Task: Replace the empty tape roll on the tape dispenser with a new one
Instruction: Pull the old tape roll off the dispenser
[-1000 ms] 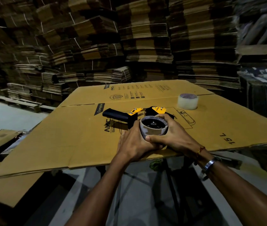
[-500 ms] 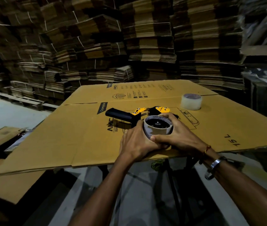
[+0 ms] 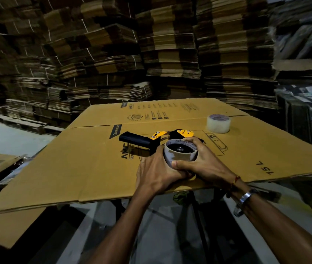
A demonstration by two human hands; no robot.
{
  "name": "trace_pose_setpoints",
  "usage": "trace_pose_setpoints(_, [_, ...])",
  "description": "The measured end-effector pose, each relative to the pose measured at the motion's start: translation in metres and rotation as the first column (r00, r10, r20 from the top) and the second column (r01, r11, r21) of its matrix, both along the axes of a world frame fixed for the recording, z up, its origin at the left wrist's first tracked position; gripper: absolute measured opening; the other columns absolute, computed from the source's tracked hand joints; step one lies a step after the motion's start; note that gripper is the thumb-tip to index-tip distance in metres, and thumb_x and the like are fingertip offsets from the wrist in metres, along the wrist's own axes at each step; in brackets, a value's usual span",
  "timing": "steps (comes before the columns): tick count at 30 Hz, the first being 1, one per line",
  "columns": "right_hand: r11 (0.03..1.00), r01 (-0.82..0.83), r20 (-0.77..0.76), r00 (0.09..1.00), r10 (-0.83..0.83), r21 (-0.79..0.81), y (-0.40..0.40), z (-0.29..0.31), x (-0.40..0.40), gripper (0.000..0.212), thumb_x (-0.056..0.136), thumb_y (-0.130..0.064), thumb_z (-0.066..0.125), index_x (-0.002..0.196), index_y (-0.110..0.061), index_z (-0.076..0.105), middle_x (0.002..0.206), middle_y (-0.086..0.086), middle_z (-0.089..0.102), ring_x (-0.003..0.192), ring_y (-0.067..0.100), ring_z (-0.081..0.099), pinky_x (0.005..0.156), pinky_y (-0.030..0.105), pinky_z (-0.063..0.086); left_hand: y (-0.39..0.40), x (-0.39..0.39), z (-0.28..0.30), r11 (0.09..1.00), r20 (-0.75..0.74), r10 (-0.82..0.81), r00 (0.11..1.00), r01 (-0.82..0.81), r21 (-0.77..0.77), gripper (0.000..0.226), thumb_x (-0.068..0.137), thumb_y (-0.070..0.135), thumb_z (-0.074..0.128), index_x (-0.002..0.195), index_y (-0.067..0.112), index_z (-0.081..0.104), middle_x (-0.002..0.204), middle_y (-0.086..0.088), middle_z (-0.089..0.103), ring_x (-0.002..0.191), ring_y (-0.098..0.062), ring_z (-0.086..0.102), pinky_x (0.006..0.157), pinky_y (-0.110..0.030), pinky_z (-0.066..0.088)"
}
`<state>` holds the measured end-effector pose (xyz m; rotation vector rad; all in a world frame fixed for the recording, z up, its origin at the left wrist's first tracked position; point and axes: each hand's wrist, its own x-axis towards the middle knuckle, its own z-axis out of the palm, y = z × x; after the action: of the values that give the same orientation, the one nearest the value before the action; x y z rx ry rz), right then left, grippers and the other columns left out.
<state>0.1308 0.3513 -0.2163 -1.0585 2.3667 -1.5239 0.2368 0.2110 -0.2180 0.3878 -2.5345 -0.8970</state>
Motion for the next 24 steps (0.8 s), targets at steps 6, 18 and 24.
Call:
trace_pose_setpoints(6, [0.999, 0.003, 0.019, 1.0, -0.002, -0.032, 0.0001, -0.0005, 0.0026, 0.086, 0.052, -0.06, 0.089, 0.126, -0.037, 0.053, 0.123, -0.012, 0.068, 0.112, 0.01, 0.067, 0.098, 0.044, 0.056, -0.0018, 0.0, 0.0005, 1.0, 0.003, -0.011, 1.0, 0.011, 0.006, 0.091, 0.047, 0.079, 0.065, 0.123, 0.034, 0.045, 0.109, 0.007, 0.067, 0.095, -0.021, 0.062, 0.079, -0.039, 0.053])
trace_pose_setpoints(18, [1.0, -0.005, 0.007, 1.0, 0.005, -0.024, -0.0011, -0.0009, 0.0021, 0.088, 0.054, -0.061, 0.09, 0.129, -0.038, 0.05, 0.123, -0.012, 0.069, 0.114, 0.01, 0.067, 0.1, 0.044, 0.055, -0.0061, -0.0018, 0.0027, 0.987, 0.024, -0.112, 0.993, 0.109, 0.114, 0.099, 0.044, 0.07, 0.074, 0.132, 0.041, 0.038, 0.118, 0.017, 0.064, 0.11, -0.016, 0.06, 0.099, -0.049, 0.046])
trace_pose_setpoints(24, [1.0, -0.001, -0.031, 1.0, 0.001, 0.006, -0.0011, 0.0001, 0.0028, 0.092, 0.052, -0.06, 0.089, 0.13, -0.035, 0.049, 0.123, -0.012, 0.068, 0.114, 0.009, 0.066, 0.099, 0.044, 0.055, -0.0064, -0.0037, 0.0009, 0.99, 0.021, -0.108, 0.994, 0.106, 0.09, 0.1, 0.044, 0.073, 0.073, 0.133, 0.039, 0.04, 0.118, 0.015, 0.064, 0.109, -0.016, 0.061, 0.098, -0.047, 0.047])
